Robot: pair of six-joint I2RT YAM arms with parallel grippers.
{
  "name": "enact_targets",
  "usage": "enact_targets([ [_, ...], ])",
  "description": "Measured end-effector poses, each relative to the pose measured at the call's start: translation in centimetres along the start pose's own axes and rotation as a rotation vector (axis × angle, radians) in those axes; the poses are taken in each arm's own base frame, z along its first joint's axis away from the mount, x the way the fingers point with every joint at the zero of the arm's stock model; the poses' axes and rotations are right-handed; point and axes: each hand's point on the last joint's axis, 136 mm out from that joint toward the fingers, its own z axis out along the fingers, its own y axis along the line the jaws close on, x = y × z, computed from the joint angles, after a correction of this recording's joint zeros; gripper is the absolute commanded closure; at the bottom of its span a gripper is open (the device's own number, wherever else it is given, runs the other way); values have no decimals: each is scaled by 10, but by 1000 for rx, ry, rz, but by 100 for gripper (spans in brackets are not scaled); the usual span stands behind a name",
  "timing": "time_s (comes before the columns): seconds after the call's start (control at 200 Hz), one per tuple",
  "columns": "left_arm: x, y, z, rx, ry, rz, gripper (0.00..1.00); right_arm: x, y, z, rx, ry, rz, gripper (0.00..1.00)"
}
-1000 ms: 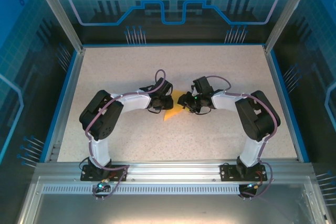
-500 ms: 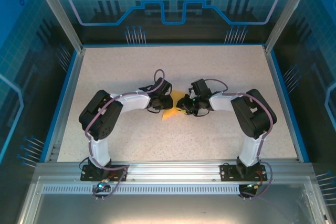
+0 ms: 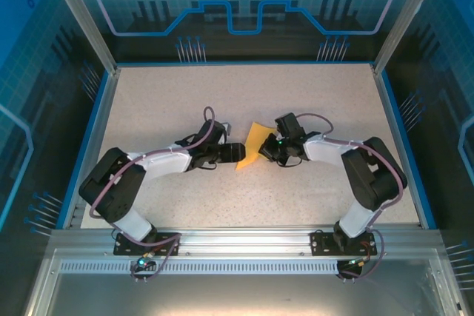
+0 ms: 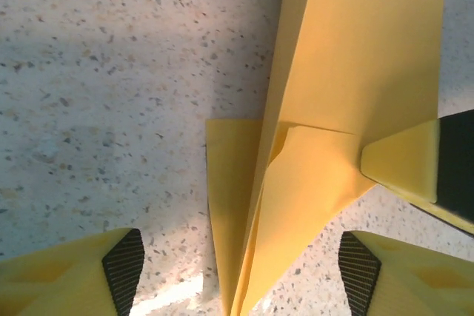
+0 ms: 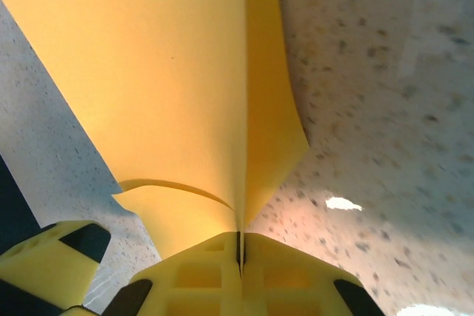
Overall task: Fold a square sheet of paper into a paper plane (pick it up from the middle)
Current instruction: Fourth fold the wing at the center of the table.
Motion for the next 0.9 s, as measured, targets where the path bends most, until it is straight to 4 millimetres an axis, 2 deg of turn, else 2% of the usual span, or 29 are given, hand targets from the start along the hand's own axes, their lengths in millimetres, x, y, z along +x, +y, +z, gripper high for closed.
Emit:
enact_targets([
  [0.18,15,-24,1,73,-13,147,7,3,-8,-14,46,-20,54,95],
  [0.345,6,-48,-12,141,-84,245,8,6,-12,-20,79,-13,72,93],
  [0.49,-8,-62,-30,183,-159,278,8,2,6,-36,45,-41,53,92],
  [0.705,-19,-75,-53,226,-228,304,9,-5,33,-78,-14,-129,-4,92],
  [0.81,-23,-79,-59,239,-248,308,9,-8,41,-97,-21,-171,-24,92],
  [0.9,-23,-81,-61,245,-250,310,9,-9,42,-104,-16,-187,-28,92],
])
